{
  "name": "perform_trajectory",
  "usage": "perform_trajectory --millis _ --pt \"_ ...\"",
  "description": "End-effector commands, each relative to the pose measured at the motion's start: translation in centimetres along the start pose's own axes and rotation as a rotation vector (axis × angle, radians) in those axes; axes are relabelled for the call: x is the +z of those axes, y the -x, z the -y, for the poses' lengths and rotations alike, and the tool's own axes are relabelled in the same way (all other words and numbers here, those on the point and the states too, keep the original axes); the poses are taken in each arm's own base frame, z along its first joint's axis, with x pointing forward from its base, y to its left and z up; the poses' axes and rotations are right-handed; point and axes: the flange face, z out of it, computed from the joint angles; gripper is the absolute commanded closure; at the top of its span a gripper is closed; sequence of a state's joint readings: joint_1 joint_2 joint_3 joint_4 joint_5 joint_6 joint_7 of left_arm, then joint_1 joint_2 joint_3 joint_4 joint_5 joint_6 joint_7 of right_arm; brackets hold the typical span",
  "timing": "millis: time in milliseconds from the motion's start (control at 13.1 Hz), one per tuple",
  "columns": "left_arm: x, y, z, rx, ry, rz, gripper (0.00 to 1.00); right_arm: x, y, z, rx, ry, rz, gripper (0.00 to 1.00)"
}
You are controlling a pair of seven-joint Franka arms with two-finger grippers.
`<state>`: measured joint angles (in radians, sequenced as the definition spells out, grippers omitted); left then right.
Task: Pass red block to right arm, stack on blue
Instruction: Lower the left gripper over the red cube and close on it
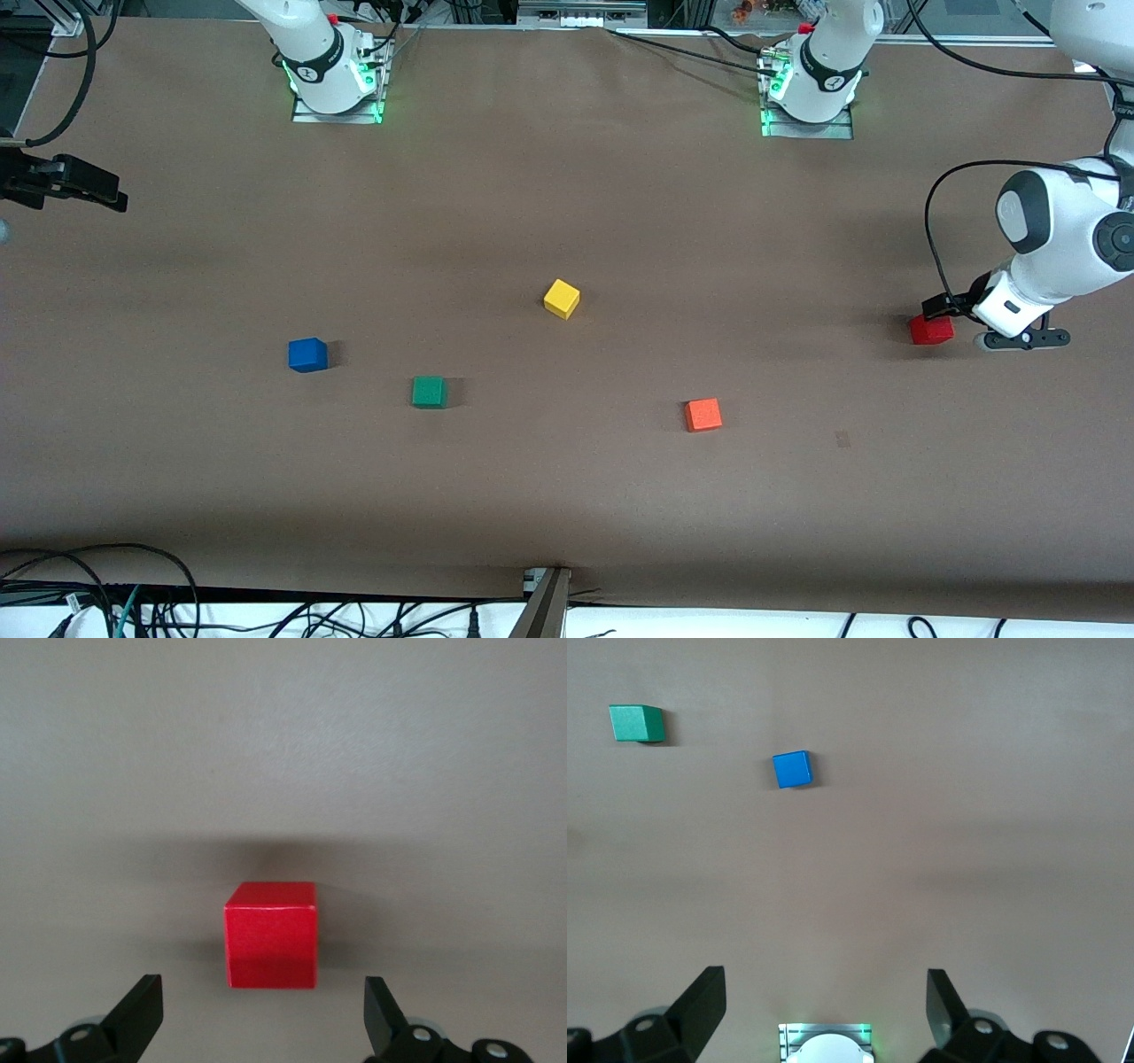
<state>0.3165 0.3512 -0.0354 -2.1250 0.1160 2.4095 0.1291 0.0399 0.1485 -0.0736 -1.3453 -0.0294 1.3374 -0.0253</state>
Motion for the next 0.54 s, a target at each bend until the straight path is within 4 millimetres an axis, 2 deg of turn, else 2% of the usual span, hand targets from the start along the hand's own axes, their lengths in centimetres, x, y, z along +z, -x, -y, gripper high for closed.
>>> perform_trajectory --millis 0,153,459 --pt "0.5 -0.3 -0.1 0.006 0.000 -0.012 0.00 -0.1 -0.3 -0.3 -0.010 0.001 -0.001 0.00" --pt "2.2 -0.3 0.9 0.022 0.003 -0.014 0.00 0.1 -0.4 0.2 -0.010 -0.001 0.003 0.00" --pt "4.4 -0.1 0.6 0.023 0.018 0.021 0.00 1.5 -1.5 0.7 -0.011 0.001 0.029 0.00"
